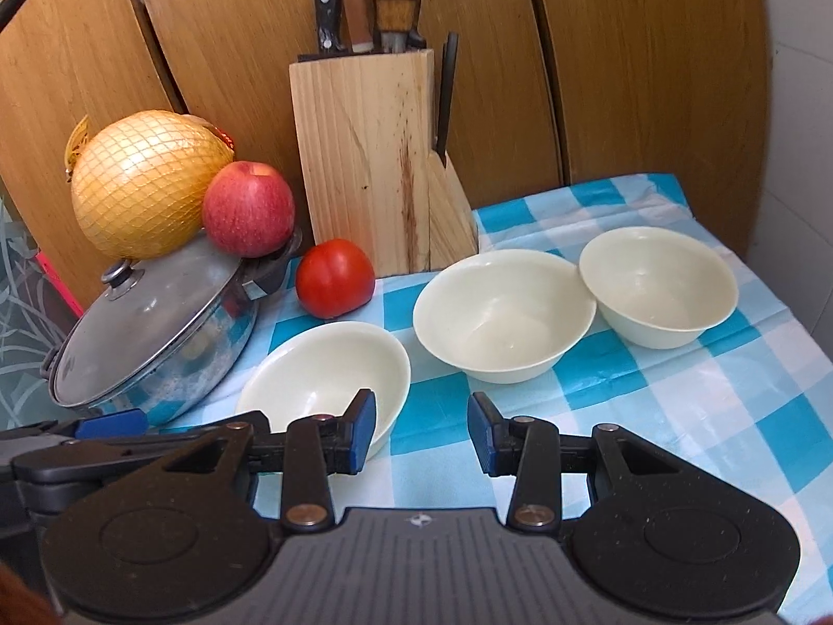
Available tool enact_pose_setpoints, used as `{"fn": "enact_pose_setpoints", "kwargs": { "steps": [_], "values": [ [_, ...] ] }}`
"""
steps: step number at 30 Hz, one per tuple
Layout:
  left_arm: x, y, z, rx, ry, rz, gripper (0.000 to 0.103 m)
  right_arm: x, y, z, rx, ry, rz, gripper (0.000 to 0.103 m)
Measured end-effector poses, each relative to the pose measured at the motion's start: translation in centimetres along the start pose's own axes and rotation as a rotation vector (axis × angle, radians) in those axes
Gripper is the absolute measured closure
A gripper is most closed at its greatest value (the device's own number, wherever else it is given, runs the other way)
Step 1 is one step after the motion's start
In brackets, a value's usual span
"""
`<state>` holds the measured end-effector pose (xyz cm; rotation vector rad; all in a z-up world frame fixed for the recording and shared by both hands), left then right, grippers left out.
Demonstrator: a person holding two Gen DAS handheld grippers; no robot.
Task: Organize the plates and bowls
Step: 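Move the left gripper to the cream bowl beside the tomato, then grasp the cream bowl's rim with the left gripper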
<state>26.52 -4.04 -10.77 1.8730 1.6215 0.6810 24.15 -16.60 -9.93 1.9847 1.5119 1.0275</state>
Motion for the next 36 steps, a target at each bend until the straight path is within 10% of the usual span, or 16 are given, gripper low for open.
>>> {"fn": "enact_pose_setpoints", "kwargs": {
  "steps": [25,36],
  "values": [
    [0.9,-1.1,4.9,0.157,0.055,-0.039,0.002,0.4,-1.1,5.0,0.147,0.054,0.135,0.066],
    [-0.9,-1.8,5.1,0.208,-0.048,-0.004,0.046,1.6,-2.2,5.1,0.242,0.115,0.144,0.088]
  ]
}}
Point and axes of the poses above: each gripper's, at about its wrist camera, not at the fingertips, and z roughly the way its jaws point, x to its left, y to its top, the point moved 10 cm from there along z, roughly the way its jaws point, and after that the axes turned 2 degrees about -x, right-handed, at the moved point
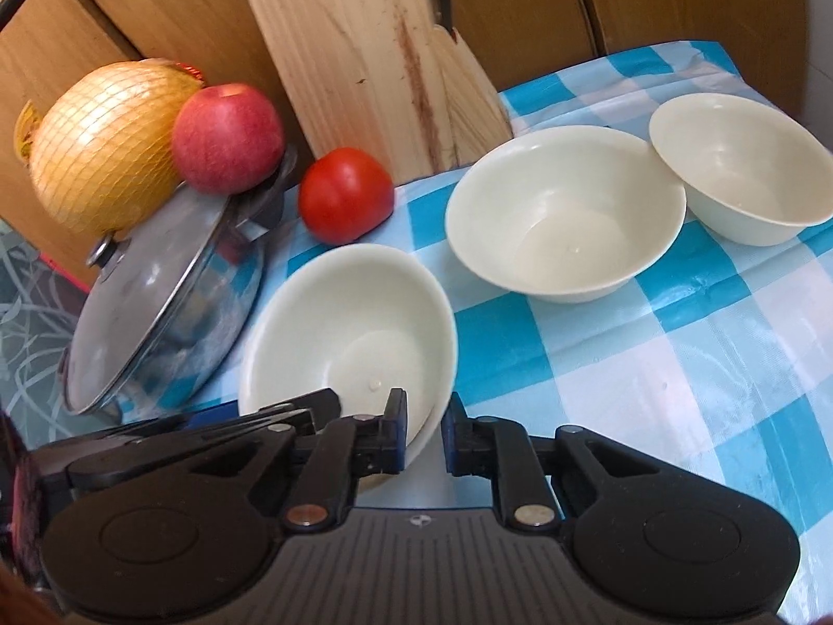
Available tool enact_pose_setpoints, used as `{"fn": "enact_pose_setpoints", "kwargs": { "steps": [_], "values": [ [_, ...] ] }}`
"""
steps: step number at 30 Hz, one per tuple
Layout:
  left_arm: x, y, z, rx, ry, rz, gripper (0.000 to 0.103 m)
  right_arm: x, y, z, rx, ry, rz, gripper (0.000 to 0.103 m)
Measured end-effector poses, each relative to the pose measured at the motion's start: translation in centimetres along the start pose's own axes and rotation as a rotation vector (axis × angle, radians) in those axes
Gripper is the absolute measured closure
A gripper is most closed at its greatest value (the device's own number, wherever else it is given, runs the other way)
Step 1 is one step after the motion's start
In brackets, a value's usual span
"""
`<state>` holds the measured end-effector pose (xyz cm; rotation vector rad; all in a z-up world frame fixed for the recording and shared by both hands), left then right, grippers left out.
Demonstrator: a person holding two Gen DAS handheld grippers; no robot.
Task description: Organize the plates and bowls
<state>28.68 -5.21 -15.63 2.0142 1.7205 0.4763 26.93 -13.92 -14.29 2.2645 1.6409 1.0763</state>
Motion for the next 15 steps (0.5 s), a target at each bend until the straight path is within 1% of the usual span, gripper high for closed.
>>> {"fn": "enact_pose_setpoints", "kwargs": {
  "steps": [3,6,9,15],
  "values": [
    [-0.3,-0.6,-0.6,0.022,-0.027,0.003,0.053,0.7,-0.2,-1.1,0.008,0.038,0.003,0.089],
    [-0.7,-1.2,-1.8,0.017,-0.043,0.022,0.051,0.9,-0.8,-2.3,0.016,0.046,-0.011,0.089],
    [-1.3,-1.9,-2.7,0.013,-0.041,0.059,0.050,0.6,-1.9,-3.1,0.036,0.055,-0.001,0.089],
    [-2.7,-3.2,-3.6,0.023,-0.064,0.101,0.049,-0.5,-3.0,-4.3,0.049,0.043,0.006,0.089]
  ]
}}
Point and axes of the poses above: each gripper's, at about its wrist camera, not at the fingertips, and z roughly the way its jaws point, x to its left, y to its top, the point moved 10 cm from there along z, roughly the way its jaws point, and after that the axes turned 2 degrees about -x, right-handed, at the moved point
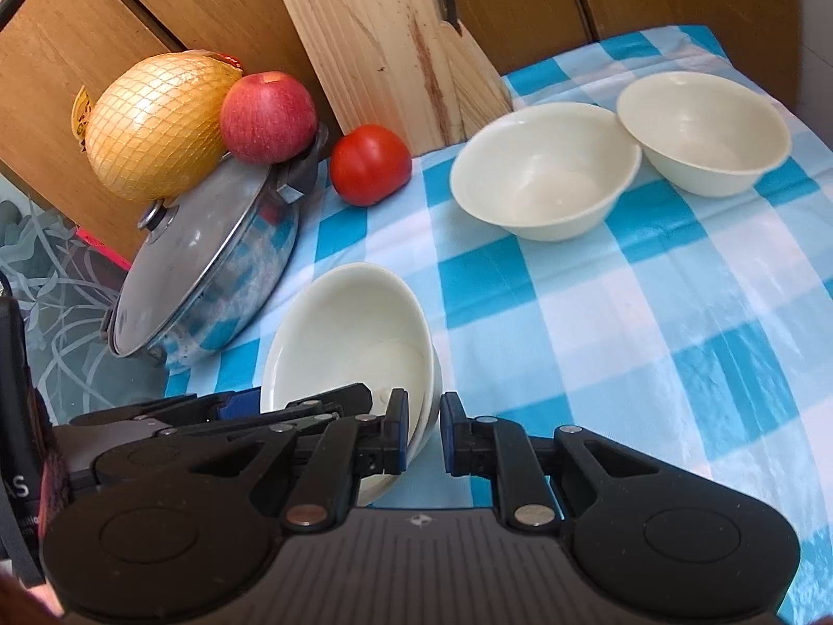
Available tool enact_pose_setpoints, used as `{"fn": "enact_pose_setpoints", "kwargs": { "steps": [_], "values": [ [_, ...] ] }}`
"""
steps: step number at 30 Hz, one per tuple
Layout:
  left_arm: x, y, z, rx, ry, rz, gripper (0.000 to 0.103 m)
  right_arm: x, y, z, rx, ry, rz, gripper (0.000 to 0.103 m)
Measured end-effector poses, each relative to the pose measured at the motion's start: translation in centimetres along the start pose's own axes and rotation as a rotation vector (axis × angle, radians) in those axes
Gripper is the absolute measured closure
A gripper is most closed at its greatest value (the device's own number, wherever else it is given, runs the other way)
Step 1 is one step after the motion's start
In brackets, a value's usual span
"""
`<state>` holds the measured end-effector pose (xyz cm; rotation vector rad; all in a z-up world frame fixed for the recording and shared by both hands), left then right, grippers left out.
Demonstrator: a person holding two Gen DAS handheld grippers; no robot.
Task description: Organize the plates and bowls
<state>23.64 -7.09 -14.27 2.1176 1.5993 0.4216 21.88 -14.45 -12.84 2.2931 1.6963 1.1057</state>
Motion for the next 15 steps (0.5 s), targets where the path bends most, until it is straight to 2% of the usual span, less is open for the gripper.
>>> {"fn": "enact_pose_setpoints", "kwargs": {
  "steps": [8,10,11,12,15],
  "values": [
    [-1.4,-0.7,0.2,0.016,-0.009,0.036,0.047,-1.8,-0.8,-0.5,0.024,-0.009,0.051,0.088],
    [-1.2,-0.6,0.3,0.017,0.004,0.035,0.042,-2.4,-0.7,-0.9,0.010,-0.014,0.061,0.088],
    [-1.1,-0.5,0.3,0.015,0.008,0.032,0.033,-2.6,-0.5,-1.1,0.005,-0.013,0.069,0.088],
    [-0.9,-0.3,0.1,0.009,0.011,0.027,0.029,-2.8,-0.3,-1.4,-0.005,-0.012,0.073,0.088],
    [-0.2,0.5,-0.5,-0.018,0.010,0.007,0.028,-3.5,0.8,-2.6,-0.052,-0.025,0.075,0.084]
  ]
}}
Point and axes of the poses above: each gripper's, at about its wrist camera, not at the fingertips, and z roughly the way its jaws point, x to its left, y to its top, the point moved 10 cm from there along z, roughly the way its jaws point, and after that the axes turned 2 degrees about -x, right-handed, at the moved point
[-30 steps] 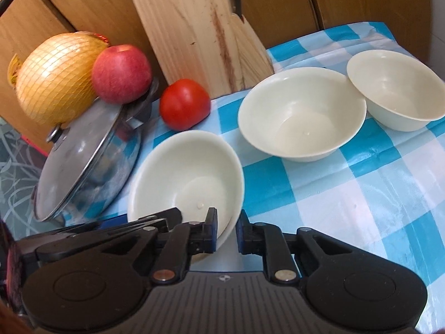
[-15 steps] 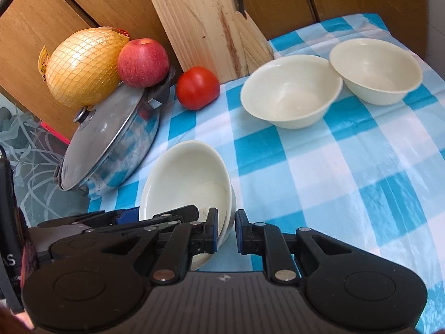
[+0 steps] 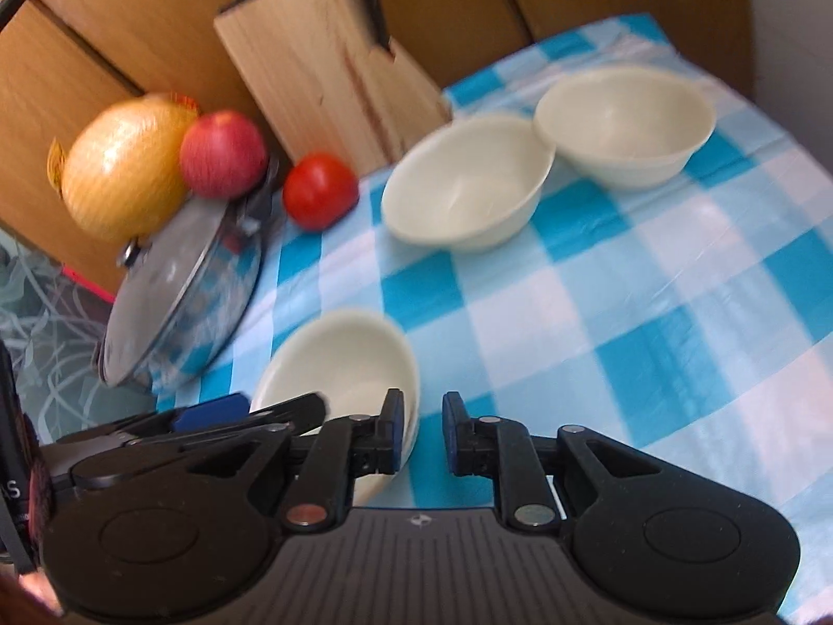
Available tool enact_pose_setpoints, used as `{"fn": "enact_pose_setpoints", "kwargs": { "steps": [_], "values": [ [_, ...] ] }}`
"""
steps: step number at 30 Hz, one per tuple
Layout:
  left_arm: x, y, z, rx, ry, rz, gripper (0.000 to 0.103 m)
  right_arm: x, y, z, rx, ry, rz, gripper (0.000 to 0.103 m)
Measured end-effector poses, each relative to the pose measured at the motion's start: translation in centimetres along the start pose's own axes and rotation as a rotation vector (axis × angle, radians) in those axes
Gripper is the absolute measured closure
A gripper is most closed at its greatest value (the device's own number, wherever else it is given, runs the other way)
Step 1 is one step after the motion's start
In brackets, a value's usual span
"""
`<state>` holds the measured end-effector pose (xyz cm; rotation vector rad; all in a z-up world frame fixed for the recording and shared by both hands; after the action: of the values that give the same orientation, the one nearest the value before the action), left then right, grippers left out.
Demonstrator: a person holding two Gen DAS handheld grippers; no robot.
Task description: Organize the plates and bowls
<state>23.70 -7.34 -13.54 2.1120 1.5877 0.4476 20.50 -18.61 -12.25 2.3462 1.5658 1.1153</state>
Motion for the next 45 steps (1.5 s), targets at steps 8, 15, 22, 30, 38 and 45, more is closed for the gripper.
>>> {"fn": "enact_pose_setpoints", "kwargs": {
  "steps": [8,15,22,30,38,45],
  "values": [
    [0.7,2.7,-0.9,-0.034,-0.050,-0.107,0.022,-2.8,4.2,-1.5,-0.123,-0.041,0.081,0.079],
    [-1.5,4.8,0.1,-0.035,-0.042,-0.094,0.020,-4.3,7.1,-0.6,-0.165,-0.044,0.173,0.078],
    [-2.5,7.1,2.3,-0.049,-0.023,-0.124,0.019,-4.4,7.6,0.8,-0.157,-0.037,0.214,0.078],
    [-4.1,9.2,4.6,-0.055,-0.047,-0.155,0.019,-5.1,8.3,2.4,-0.154,-0.048,0.242,0.078],
    [-4.6,9.6,7.0,-0.027,-0.013,-0.122,0.020,-5.5,8.6,4.1,-0.136,-0.065,0.250,0.078],
    [-4.5,9.8,8.0,-0.016,0.011,-0.093,0.026,-5.9,8.8,5.0,-0.132,-0.066,0.284,0.078]
  ]
}}
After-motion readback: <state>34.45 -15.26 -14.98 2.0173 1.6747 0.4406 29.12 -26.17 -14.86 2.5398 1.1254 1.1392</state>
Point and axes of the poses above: each gripper's, at about its wrist camera, not at the fingertips, and z roughly the way its jaws point, x to its left, y to its top, the point moved 10 cm from there along z, roughly the way its jaws point, and after that the axes turned 2 degrees about -x, right-handed, at the moved point
